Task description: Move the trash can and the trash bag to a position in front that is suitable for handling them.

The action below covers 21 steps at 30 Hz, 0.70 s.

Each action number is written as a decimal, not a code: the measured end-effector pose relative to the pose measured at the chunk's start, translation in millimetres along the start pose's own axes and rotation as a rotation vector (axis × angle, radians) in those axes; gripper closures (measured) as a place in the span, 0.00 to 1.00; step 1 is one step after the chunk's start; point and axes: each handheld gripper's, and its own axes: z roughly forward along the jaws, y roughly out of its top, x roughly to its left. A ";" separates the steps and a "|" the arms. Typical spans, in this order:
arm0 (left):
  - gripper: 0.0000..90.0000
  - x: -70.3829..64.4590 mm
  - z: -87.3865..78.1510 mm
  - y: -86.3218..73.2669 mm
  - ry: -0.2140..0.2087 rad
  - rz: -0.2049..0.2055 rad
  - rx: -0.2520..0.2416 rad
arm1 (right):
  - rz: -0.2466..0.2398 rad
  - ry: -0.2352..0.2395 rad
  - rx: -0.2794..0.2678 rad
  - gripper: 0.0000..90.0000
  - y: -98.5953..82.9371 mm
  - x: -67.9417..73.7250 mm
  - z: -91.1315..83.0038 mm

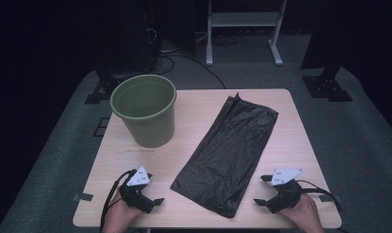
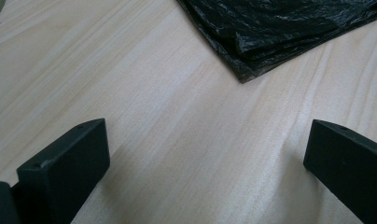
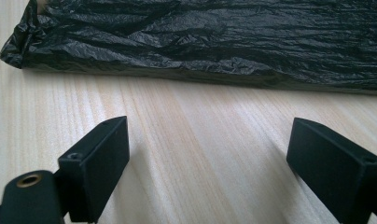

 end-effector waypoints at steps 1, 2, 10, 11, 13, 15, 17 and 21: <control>0.00 0.0 0.0 0.0 0.000 0.000 0.000 | 0.003 -0.003 0.000 0.13 0.0 -0.1 0.0; 0.00 0.1 0.0 0.0 0.002 -0.002 0.000 | 0.003 -0.003 0.000 0.13 0.0 -0.1 0.0; 0.00 -0.7 0.7 0.5 0.013 -0.014 -0.001 | 0.035 -0.021 0.000 0.13 0.2 0.0 -0.9; 0.00 -0.8 0.6 0.5 0.013 -0.014 -0.001 | 0.039 -0.022 0.005 0.13 0.9 0.8 -1.2; 0.00 -0.8 0.6 0.5 0.013 -0.013 0.000 | 0.039 -0.035 0.010 0.14 5.0 4.3 -2.5; 0.00 -0.9 0.6 0.4 0.012 -0.011 -0.001 | 0.040 -0.040 0.003 0.14 7.5 6.8 -3.8; 0.00 -1.2 0.4 0.2 0.011 -0.010 -0.001 | 0.036 -0.047 -0.006 0.14 11.0 9.9 -4.8; 0.00 -1.2 0.4 0.2 0.010 -0.010 -0.001 | 0.039 -0.059 -0.020 0.14 19.1 11.5 -3.2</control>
